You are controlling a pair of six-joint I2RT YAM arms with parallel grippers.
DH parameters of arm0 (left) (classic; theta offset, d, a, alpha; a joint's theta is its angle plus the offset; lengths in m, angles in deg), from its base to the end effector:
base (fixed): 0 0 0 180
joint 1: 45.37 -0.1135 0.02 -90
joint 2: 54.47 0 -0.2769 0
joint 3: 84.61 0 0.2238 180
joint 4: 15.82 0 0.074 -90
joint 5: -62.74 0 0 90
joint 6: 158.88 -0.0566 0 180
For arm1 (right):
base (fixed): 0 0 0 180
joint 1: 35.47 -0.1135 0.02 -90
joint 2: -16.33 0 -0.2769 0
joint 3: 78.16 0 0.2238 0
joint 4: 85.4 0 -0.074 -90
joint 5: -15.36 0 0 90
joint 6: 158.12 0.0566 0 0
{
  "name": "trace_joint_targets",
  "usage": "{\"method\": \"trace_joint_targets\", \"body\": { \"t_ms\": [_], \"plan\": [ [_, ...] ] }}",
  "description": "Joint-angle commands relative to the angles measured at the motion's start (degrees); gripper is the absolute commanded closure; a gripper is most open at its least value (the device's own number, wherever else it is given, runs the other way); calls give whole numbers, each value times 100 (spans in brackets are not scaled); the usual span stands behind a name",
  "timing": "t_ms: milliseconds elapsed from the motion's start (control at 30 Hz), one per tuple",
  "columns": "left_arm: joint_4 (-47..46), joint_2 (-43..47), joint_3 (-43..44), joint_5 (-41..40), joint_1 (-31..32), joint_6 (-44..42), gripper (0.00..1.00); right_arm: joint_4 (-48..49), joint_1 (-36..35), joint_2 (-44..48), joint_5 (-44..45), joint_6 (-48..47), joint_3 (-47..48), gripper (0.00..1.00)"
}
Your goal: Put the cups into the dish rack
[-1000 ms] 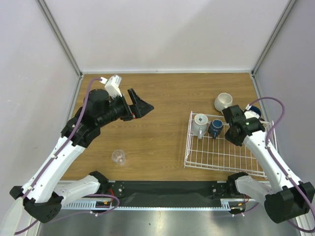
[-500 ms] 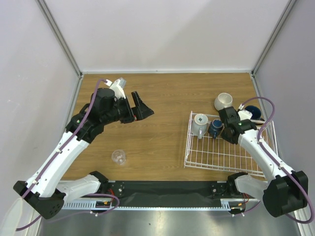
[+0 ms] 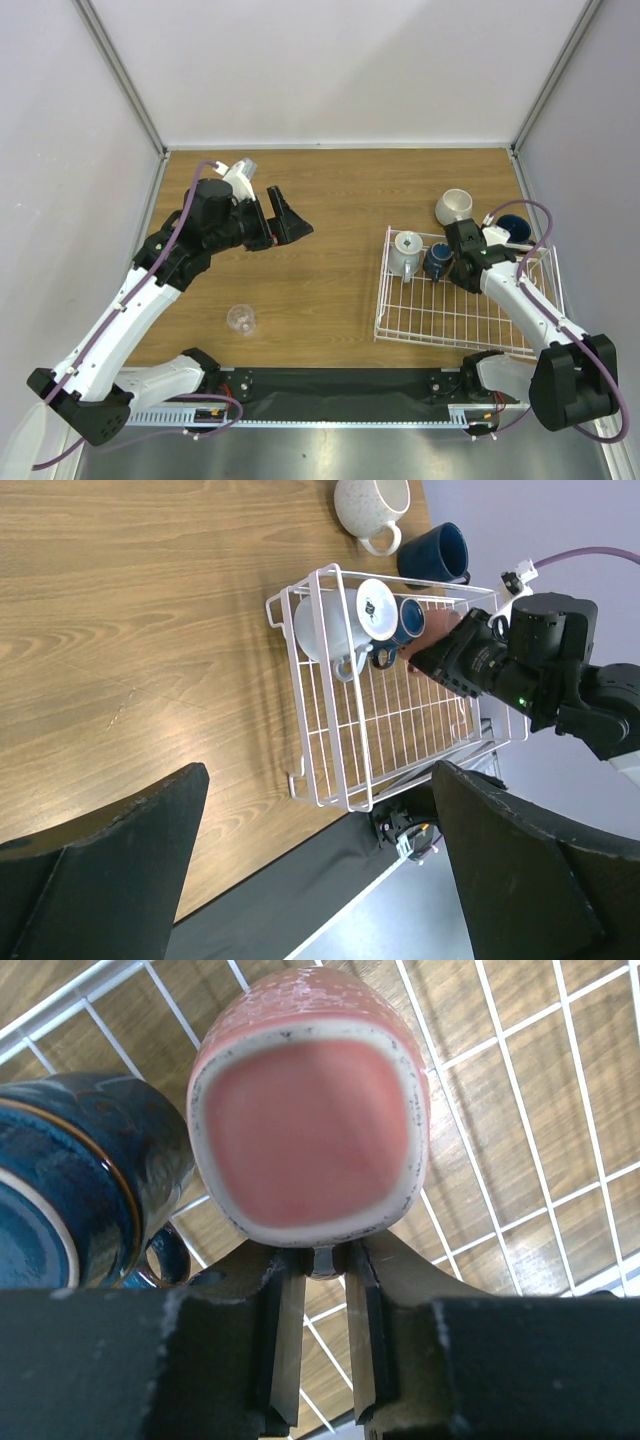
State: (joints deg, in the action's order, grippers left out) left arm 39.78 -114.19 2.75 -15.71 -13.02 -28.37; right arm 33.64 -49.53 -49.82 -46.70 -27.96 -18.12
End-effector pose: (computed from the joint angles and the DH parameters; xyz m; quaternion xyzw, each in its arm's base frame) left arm 0.1570 -0.1128 0.3958 -0.0089 0.8542 -0.3739 0.3613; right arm 0.1800 0.0177 0.2287 0.2615 0.9157 -0.1227 0.2795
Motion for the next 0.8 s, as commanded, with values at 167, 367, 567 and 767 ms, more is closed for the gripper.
{"method": "trace_joint_targets", "body": {
  "t_ms": [167, 367, 567, 767],
  "plan": [
    [-129, 92, 17, 163, -81, 1, 0, 340, 44, -56, 133, -26, -28, 64],
    [-103, 93, -27, 189, -72, 9, 0, 41, 53, -82, -52, 88, 121, 43],
    [-156, 57, -71, 251, -72, 45, 0, -433, 53, 119, -210, 167, 367, 37],
    [45, 14, -10, -2, -81, 18, 0, -1092, 53, 480, -429, 211, 727, 36]
  ]
}}
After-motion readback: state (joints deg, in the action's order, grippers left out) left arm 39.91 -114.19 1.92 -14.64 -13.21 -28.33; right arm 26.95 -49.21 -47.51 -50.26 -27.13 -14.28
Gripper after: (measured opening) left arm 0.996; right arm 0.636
